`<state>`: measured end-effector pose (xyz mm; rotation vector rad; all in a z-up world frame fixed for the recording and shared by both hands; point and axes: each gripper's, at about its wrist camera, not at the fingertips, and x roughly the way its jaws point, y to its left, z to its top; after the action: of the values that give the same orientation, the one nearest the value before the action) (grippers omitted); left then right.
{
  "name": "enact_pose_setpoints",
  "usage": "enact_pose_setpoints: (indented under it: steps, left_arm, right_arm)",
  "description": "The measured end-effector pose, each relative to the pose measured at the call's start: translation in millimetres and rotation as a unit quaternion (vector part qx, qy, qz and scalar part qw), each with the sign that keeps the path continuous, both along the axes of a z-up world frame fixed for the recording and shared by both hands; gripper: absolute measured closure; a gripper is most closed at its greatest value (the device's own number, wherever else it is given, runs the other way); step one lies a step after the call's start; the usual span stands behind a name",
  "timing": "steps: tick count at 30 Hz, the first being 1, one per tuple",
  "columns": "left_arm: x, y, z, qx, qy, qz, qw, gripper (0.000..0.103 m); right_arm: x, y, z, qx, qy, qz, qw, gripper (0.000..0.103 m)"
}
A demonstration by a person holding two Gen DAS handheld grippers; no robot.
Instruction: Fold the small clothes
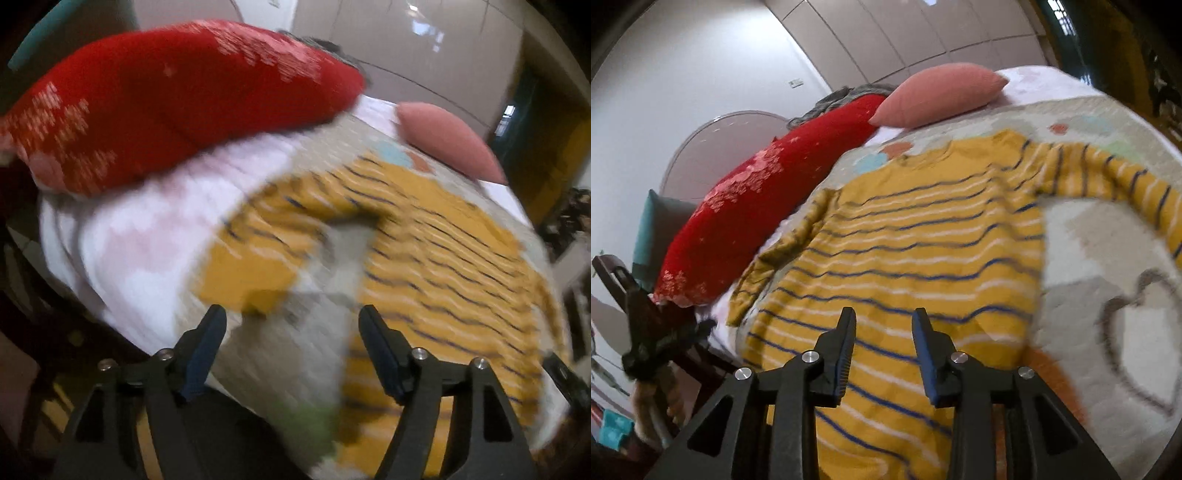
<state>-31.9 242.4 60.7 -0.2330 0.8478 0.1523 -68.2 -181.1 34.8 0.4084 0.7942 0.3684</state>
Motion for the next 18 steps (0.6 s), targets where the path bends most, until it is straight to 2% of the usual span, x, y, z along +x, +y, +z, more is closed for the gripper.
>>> enact_pose_setpoints:
  steps: [3,8,10,11,12,13,15,18]
  left_arm:
    - [25,25,-14,0.013,0.015,0.012,0.9997,0.029]
    - [66,48,-48,-0.011,0.054,-0.014,0.9984,0.029]
    - [74,47,-57,-0.011,0.049,-0.022,0.9985,0.029]
    - [78,43,-57,0.000,0.047,-0.035,0.9983,0.033]
    - [80,42,-56,0.005,0.050,-0.046,0.9977,0.066]
    - [84,42,-55,0.011,0.059,-0.054,0.9967,0.093]
    - [95,52,-44,0.022,0.064,-0.040,0.9969,0.093]
    - [108,82,-12,0.088,0.038,0.019,0.9952,0.094]
  right_arm:
    - [1,15,-13,-0.006,0.017,0.019,1.000,0.064]
    - [1,15,-20,-0.023,0.031,0.009,0.999,0.064]
    - [2,14,-20,-0.033,0.036,0.002,0.999,0.064]
    - [4,14,-20,-0.040,0.039,-0.001,0.998,0.064]
    - [5,15,-20,-0.046,0.042,-0.004,0.998,0.064]
    - [7,16,-19,-0.055,0.047,-0.008,0.997,0.064]
    - [9,15,-19,-0.062,0.053,-0.015,0.997,0.064]
    - [14,14,-15,-0.070,0.057,-0.028,0.995,0.064]
